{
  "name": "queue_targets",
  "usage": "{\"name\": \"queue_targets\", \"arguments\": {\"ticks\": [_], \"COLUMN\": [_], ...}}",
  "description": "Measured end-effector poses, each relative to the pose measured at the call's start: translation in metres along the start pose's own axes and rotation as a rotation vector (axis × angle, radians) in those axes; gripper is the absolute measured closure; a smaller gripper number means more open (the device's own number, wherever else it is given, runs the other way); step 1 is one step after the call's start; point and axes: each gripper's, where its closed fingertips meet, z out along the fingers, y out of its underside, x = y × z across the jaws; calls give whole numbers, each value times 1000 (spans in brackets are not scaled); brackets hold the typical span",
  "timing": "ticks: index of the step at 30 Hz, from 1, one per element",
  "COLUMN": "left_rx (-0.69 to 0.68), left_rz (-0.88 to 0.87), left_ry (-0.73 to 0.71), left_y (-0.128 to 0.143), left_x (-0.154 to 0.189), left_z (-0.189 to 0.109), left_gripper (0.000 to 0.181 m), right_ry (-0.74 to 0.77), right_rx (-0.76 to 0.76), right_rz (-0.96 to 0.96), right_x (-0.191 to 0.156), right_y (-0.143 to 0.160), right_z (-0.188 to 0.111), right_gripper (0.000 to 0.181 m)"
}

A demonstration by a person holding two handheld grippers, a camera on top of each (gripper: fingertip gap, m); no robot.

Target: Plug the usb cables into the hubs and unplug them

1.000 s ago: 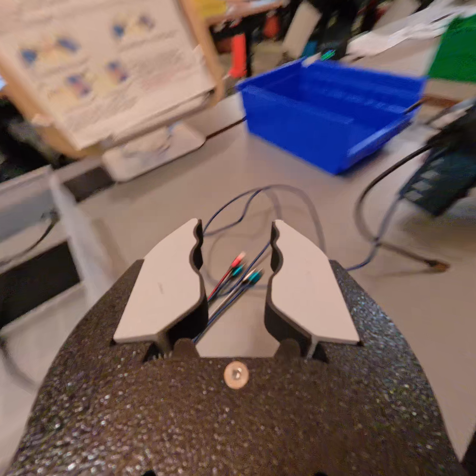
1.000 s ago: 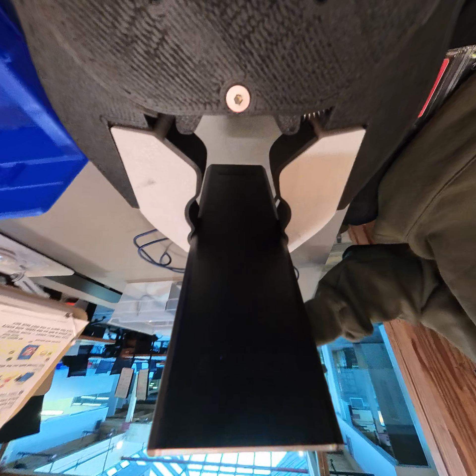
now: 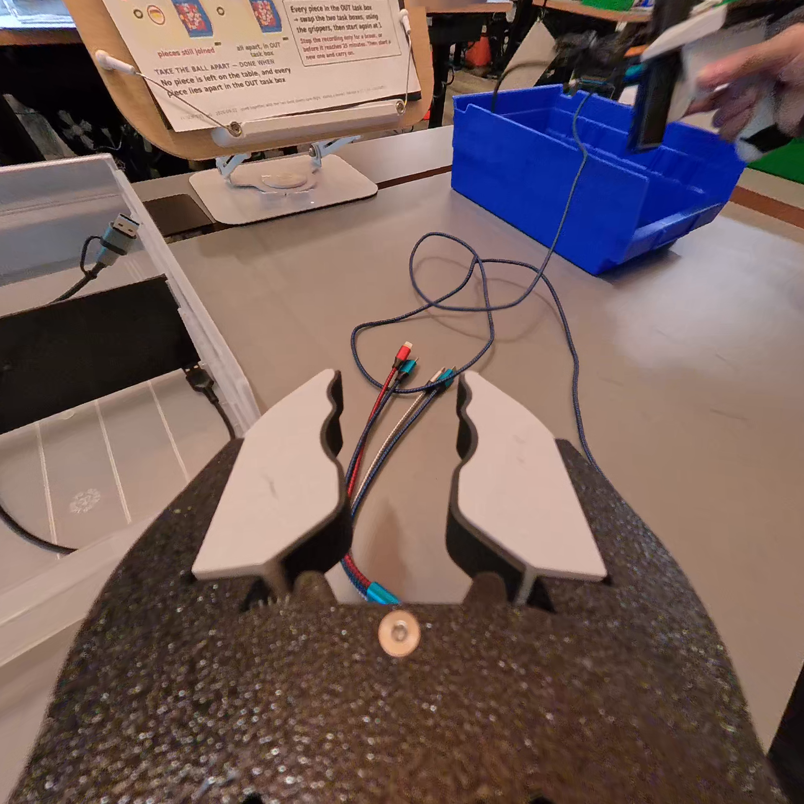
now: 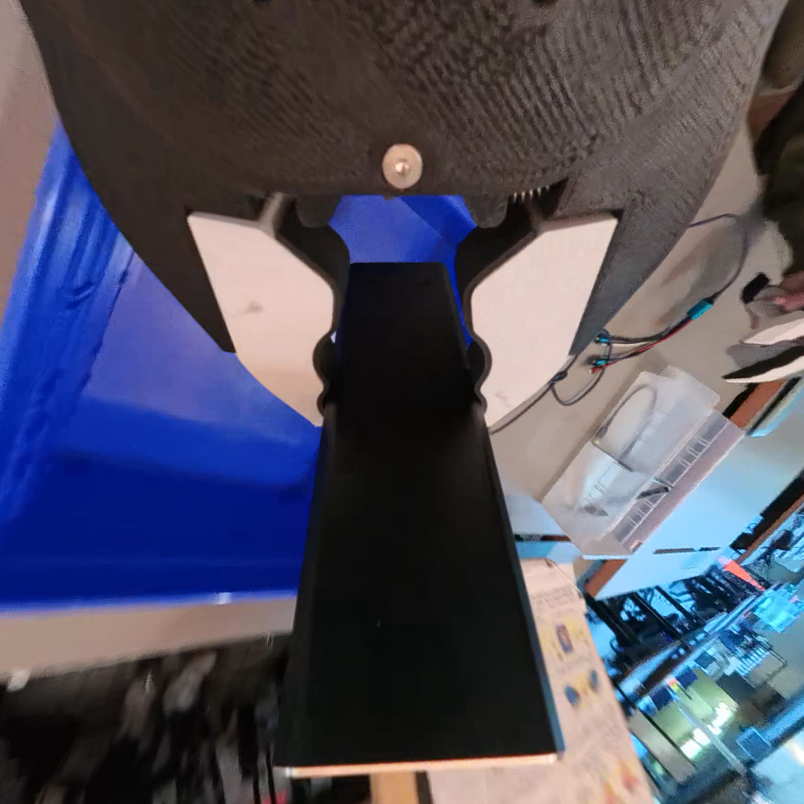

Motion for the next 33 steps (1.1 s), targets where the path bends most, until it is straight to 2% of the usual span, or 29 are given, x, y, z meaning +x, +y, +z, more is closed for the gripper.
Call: {"name": "queue_targets", "arguments": {"ticks": [3, 7, 9, 14, 16, 18, 20, 21, 23, 25, 28, 30, 31, 33], "left_rx": [4, -9, -17, -19, -10, -6, -5, -5, 9, 41, 83, 96, 98, 101], "left_rz": [-13, -7, 1, -9, -20, -24, -19, -16, -21, -37, -66, -66, -62, -57], "left_ry": [20, 36, 40, 61, 67, 71, 64, 55, 36, 31, 49, 51, 46, 36], "left_y": [2, 5, 8, 10, 10, 10, 10, 10, 7, 1, -8, -11, -11, -11], "left_x": [1, 1, 2, 1, 1, 1, -2, -5, -11, -14, -14, -16, -17, -21], "left_z": [3, 7, 8, 10, 9, 8, 5, 4, 0, -3, -7, -11, -13, -16], "left_gripper": [134, 134, 134, 134, 134, 134, 134, 133, 133, 133, 133, 133, 133, 132], "right_ry": [5, 196, 241, 326, 366, 355, 308, 245, 70, -104, -226, -278, -272, -192], "right_rx": [-161, -320, -383, -456, -446, -418, -382, -350, -286, -353, -622, -775, -856, -943], "right_rz": [127, 122, 99, -14, -90, -161, -276, -348, -529, -799, -1133, -1257, -1332, -1470], "right_x": [12, 45, 54, 61, 58, 39, 0, -32, -109, -175, -220, -233, -228, -206], "right_y": [26, 53, 64, 77, 67, 44, 14, -1, -15, 8, 82, 128, 143, 151], "right_z": [16, 21, 20, 21, 17, 9, -2, -5, 1, 20, 59, 83, 93, 114], "right_gripper": [121, 121, 121, 120, 113, 107, 91, 86, 87, 88, 74, 75, 74, 82]}}
